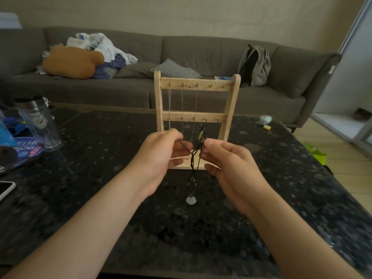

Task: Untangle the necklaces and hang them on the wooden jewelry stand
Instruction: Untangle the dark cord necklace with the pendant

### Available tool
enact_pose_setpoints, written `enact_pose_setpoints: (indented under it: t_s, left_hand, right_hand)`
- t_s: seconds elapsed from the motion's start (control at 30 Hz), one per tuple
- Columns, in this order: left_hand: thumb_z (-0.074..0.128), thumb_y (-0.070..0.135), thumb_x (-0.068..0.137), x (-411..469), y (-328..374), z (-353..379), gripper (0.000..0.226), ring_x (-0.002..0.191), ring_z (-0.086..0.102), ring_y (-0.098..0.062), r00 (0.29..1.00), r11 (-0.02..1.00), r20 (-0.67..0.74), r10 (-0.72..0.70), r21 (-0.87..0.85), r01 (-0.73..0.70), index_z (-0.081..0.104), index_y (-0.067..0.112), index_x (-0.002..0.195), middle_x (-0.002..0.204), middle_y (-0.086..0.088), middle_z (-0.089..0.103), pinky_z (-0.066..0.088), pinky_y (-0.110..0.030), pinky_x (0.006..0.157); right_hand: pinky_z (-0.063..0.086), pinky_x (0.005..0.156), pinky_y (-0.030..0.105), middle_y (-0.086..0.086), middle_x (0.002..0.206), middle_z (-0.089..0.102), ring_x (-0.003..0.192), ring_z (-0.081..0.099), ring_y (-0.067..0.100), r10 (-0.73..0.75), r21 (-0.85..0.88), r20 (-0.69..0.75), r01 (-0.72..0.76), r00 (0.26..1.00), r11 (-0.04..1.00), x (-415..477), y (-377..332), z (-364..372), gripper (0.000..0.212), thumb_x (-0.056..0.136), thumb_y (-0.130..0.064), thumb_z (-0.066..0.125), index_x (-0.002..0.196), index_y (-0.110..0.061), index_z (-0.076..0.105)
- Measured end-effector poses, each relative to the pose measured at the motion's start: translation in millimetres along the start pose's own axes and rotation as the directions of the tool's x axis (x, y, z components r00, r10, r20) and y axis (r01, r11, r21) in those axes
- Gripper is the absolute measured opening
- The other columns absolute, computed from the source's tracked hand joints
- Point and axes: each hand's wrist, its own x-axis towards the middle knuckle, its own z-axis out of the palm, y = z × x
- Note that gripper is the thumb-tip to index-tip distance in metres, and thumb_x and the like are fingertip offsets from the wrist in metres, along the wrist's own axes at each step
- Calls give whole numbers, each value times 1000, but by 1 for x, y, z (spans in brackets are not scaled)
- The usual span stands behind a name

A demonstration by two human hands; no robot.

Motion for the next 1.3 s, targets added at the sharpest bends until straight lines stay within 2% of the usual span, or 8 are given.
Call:
enact_pose_setpoints:
  t_s: [0.13, 0.3, 0.57, 0.77, 0.93, 1.03, 1.2, 1.3]
  left_hand:
    - [61, 15, 108, -1, -1, -4, 14, 94, 77, -17, 977, 952, -58, 205, 243, -185, 63, 26, 116, 98, -5, 77, 63, -40, 93]
    - [49, 6, 108, -6, 4, -4, 46, 98, 72, -13, 958, 893, 114, 263, 346, -286, 80, 25, 80, 93, 8, 76, 63, -38, 91]
    - [72, 40, 100, -13, 4, 2, 14, 96, 69, 4, 921, 836, 122, 369, 389, -387, 83, 33, 94, 91, 17, 78, 48, -22, 83]
    - [68, 34, 104, -5, -2, -1, 13, 105, 69, 5, 952, 887, 128, 278, 346, -306, 79, 36, 112, 105, 22, 77, 57, -31, 98]
    - [63, 33, 108, -2, -3, -1, 27, 122, 72, -28, 987, 997, 150, 58, 40, -64, 79, 15, 119, 121, -9, 79, 52, -59, 113]
    - [62, 35, 108, -1, -3, 0, 31, 122, 72, -34, 989, 999, 149, 13, -49, -6, 77, 10, 120, 125, -17, 77, 51, -61, 113]
    - [66, 46, 103, -3, -3, -1, 27, 117, 72, -17, 992, 984, 98, 74, 154, -89, 81, 27, 113, 116, 6, 79, 59, -45, 101]
    - [63, 47, 104, -6, -2, -1, 21, 103, 70, 2, 978, 937, 130, 166, 289, -198, 79, 35, 106, 102, 23, 78, 55, -38, 100]
  right_hand:
    - [52, 97, 40, -4, 96, 77, 100, 70, 14, -8, 26, 20, 8, 1000, 1000, 0, 0, 0, 14, 103, -25, 68, 103, -19, 81]
    - [49, 96, 40, -1, 96, 76, 96, 66, 12, -36, 52, 64, 33, 997, 998, -1, -1, 2, 16, 105, -25, 65, 102, -19, 79]
    - [49, 92, 38, 0, 100, 77, 99, 64, 17, 4, 81, 43, -8, 999, 997, 1, -1, -3, 16, 102, -23, 69, 105, -19, 84]
    - [54, 92, 39, -3, 93, 79, 93, 69, 13, -29, -10, -26, 29, 999, 1000, 0, 1, -2, 16, 101, -29, 71, 104, -19, 84]
    - [54, 85, 27, -9, 95, 81, 90, 72, 1, -153, -277, 48, 161, 987, 947, -5, -1, 5, 25, 109, -34, 58, 104, -22, 80]
    - [51, 82, 24, -12, 90, 79, 86, 71, -1, -122, -285, 54, 133, 991, 949, -7, -2, 9, 25, 110, -33, 56, 101, -24, 78]
    - [50, 75, 22, -4, 86, 72, 78, 67, 5, -338, -349, -111, 282, 935, 894, -4, 0, 4, 8, 98, -20, 71, 103, -25, 73]
    - [53, 75, 24, -9, 90, 70, 83, 66, 6, -509, -467, -46, 432, 860, 772, -3, 0, -1, 17, 98, -22, 73, 113, -30, 75]
